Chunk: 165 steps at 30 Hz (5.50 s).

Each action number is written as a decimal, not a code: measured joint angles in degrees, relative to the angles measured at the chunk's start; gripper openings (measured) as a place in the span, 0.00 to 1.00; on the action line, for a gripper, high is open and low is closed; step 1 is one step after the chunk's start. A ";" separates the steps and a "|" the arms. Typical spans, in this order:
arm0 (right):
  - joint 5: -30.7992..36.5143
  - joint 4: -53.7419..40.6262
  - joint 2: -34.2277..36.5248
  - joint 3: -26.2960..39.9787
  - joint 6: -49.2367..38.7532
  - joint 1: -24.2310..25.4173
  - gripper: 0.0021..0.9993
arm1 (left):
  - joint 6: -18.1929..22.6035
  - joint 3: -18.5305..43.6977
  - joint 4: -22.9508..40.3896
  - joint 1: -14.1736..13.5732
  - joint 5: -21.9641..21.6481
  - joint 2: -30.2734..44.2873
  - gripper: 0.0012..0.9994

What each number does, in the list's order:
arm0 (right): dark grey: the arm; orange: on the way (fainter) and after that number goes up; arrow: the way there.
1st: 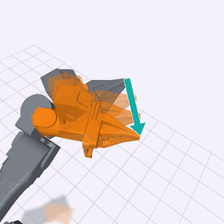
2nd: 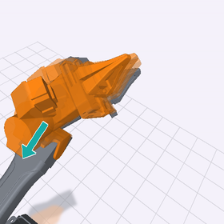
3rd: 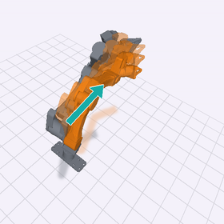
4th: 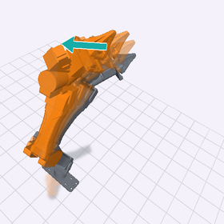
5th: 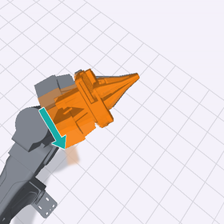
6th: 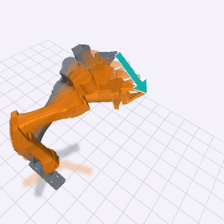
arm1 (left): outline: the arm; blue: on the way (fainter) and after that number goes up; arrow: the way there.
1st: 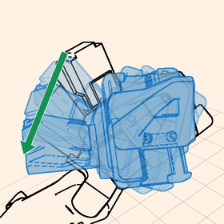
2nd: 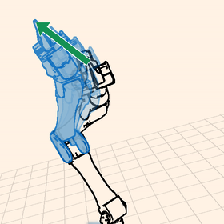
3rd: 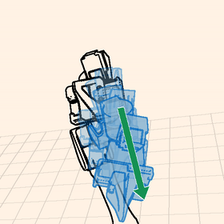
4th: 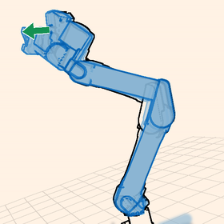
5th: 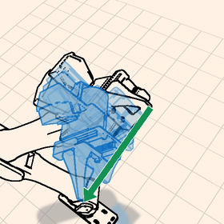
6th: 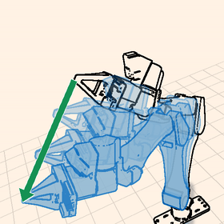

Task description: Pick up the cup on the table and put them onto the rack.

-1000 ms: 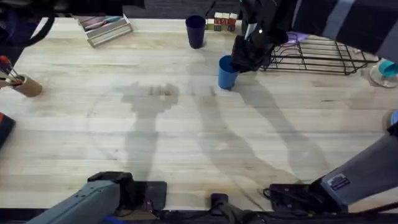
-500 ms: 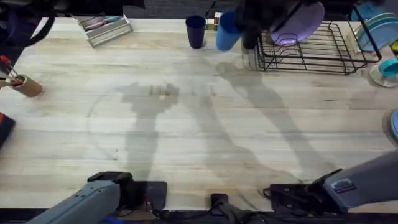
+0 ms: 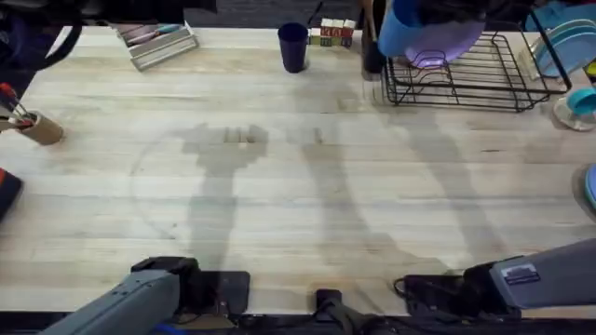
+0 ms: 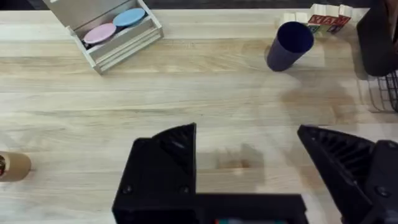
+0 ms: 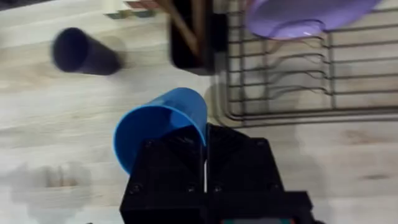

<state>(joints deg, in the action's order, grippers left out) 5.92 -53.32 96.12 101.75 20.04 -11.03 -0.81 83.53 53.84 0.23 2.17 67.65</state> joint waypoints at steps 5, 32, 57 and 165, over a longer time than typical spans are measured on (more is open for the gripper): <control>0.10 -2.05 0.00 0.00 -0.54 4.03 0.03 | 0.02 0.00 0.00 0.00 0.00 -0.02 0.99; 5.24 -1.60 9.61 0.00 -6.85 6.87 0.03 | 0.00 0.00 0.00 0.00 0.00 0.00 0.99; 2.79 1.71 18.12 0.00 -9.45 6.90 0.03 | 0.02 0.00 0.00 0.00 0.00 -0.02 0.99; 3.93 -8.67 2.73 6.12 -14.30 3.25 1.00 | 0.02 0.00 0.87 0.00 0.00 -0.02 1.00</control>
<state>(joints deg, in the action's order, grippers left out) 9.85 -62.00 98.85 107.87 5.74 -7.78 -0.80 83.53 54.72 0.23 2.18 67.64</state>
